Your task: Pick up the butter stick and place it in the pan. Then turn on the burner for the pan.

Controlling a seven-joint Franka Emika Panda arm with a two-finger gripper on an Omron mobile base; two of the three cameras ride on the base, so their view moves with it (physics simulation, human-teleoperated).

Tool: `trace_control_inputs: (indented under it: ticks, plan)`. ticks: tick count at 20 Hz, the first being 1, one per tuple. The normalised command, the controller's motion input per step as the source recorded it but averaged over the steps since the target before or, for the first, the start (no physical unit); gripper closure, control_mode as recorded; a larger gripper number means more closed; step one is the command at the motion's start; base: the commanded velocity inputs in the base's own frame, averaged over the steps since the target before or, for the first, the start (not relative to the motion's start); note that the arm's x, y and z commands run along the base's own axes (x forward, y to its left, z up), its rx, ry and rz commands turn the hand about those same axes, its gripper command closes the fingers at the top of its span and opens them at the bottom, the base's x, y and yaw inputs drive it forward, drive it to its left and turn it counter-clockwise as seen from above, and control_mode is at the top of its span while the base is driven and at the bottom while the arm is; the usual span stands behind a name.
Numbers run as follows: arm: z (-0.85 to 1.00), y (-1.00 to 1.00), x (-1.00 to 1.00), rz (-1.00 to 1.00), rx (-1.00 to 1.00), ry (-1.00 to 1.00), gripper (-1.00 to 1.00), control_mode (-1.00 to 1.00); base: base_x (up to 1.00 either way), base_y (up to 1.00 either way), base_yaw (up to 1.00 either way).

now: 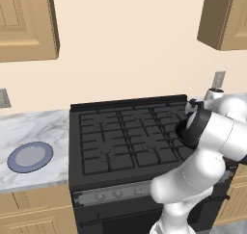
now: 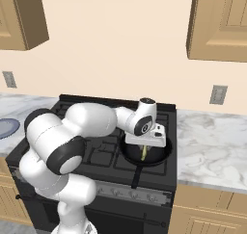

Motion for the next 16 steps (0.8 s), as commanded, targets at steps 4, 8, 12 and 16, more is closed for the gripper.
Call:
trace_control_inputs:
  ticks: [4, 8, 12, 16]
  plan:
    - [0.00, 0.00, 0.00, 0.00, 0.00, 0.00, -1.00, -1.00, 0.00, 0.00, 0.00]
    - [0.00, 0.00, 0.00, 0.00, 0.00, 0.00, -1.00, -1.00, 0.00, 0.00, 0.00]
    - [0.00, 0.00, 0.00, 0.00, 0.00, 0.00, -1.00, -1.00, 0.00, 0.00, 0.00]
    - [0.24, -0.01, -0.03, 0.00, 0.00, -0.02, -1.00, -1.00, 0.00, 0.00, 0.00]
